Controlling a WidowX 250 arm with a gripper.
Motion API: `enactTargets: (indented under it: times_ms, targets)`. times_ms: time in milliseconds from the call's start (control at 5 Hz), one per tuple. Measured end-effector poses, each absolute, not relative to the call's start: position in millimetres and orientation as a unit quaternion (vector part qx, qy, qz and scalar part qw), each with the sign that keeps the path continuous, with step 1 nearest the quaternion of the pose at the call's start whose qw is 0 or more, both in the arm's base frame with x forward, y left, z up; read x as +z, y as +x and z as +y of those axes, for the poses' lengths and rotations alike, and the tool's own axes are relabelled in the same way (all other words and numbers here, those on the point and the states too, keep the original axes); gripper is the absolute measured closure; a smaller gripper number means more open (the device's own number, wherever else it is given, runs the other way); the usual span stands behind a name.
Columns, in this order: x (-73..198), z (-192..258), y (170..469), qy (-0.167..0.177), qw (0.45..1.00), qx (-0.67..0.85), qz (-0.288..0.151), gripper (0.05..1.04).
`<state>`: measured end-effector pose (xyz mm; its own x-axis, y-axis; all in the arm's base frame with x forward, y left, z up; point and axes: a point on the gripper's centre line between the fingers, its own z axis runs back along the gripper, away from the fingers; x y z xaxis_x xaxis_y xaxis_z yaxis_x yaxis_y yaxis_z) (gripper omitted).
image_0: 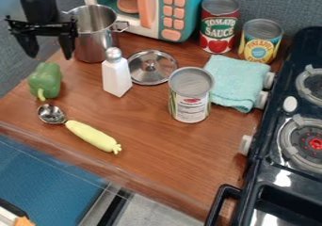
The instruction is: Put the green bell pepper inside the silver pot
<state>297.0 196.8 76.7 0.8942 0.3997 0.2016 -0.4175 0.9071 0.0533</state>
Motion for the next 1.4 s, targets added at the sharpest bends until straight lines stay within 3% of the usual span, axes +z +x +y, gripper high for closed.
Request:
enactTargets:
  times_ms: [1400]
  targets:
    - [36.1,213.5,296.9,0.060,0.966,0.251,-0.032,0.084]
